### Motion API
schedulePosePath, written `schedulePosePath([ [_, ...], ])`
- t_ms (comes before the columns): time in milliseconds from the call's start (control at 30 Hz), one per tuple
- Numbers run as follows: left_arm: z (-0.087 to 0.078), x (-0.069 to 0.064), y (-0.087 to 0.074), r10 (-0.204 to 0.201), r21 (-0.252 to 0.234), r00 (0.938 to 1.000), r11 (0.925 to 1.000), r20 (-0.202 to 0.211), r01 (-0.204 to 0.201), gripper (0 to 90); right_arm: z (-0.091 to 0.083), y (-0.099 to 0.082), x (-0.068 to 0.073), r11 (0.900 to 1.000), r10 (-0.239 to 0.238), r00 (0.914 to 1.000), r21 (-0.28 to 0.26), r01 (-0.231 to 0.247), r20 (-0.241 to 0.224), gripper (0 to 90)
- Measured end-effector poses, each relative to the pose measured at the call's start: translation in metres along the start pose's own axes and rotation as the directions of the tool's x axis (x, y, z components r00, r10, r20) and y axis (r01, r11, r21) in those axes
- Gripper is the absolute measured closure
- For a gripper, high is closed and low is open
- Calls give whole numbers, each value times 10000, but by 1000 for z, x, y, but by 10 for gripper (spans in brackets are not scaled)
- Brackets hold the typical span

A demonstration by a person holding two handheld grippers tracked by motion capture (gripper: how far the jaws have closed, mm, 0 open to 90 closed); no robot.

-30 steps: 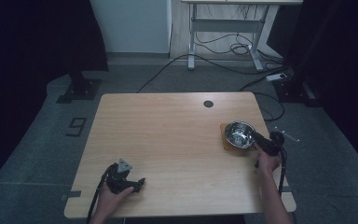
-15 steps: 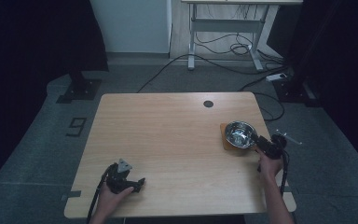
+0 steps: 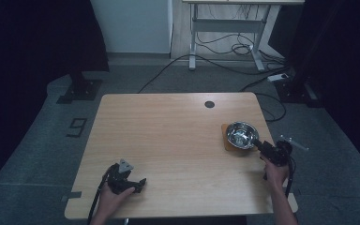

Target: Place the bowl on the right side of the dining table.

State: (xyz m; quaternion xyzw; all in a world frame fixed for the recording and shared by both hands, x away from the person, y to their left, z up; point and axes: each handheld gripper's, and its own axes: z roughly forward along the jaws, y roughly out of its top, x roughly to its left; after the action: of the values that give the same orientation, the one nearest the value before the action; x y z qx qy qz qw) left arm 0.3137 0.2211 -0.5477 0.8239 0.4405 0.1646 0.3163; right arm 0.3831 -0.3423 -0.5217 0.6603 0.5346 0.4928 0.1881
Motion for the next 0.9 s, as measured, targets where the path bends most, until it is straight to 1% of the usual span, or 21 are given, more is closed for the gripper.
schedulePosePath([
  [100, 0, 0, 0, -1, 1, 10000, 10000, 0, 1, 29, -6, 0, 0, 10000, -13, 9998, 29, 14, -215, 413],
  [300, 0, 0, 0, 3, 2, 10000, 10000, 0, -3, 29, -9, 0, 3, 9999, -42, 9994, 113, 46, -355, 409],
  [400, 0, 0, 0, 3, 0, 10000, 10000, -1, -3, 29, -11, -2, 8, 9996, -218, 9989, 182, 225, -404, 406],
  [467, 0, 0, 0, 4, -2, 10000, 10000, -2, -4, 29, -15, -4, 13, 9989, -417, 9983, 219, 426, -417, 404],
  [533, 0, 0, 0, 14, -12, 10000, 10000, -2, -14, 32, -20, -8, 20, 9973, -675, 9963, 247, 689, -541, 401],
  [633, -1, 0, -1, 23, -26, 10000, 10000, -5, -23, 39, -27, -15, 32, 9937, -1038, 9909, 343, 1071, -855, 394],
  [733, -1, 0, -1, 26, -26, 10000, 10000, -7, -26, 39, -33, -23, 47, 9858, -1532, 9809, 507, 1602, -1197, 388],
  [800, -1, 0, -1, 25, -27, 10000, 10000, -6, -25, 39, -35, -28, 57, 9801, -1778, 9732, 623, 1885, -1459, 384],
  [833, -1, 0, -1, 26, -24, 10000, 10000, -2, -26, 39, -36, -32, 64, 9754, -1933, 9663, 726, 2079, -1699, 381],
  [900, -1, 0, -1, 24, -24, 10000, 10000, -3, -24, 39, -36, -37, 77, 9681, -2090, 9547, 933, 2326, -2118, 378],
])
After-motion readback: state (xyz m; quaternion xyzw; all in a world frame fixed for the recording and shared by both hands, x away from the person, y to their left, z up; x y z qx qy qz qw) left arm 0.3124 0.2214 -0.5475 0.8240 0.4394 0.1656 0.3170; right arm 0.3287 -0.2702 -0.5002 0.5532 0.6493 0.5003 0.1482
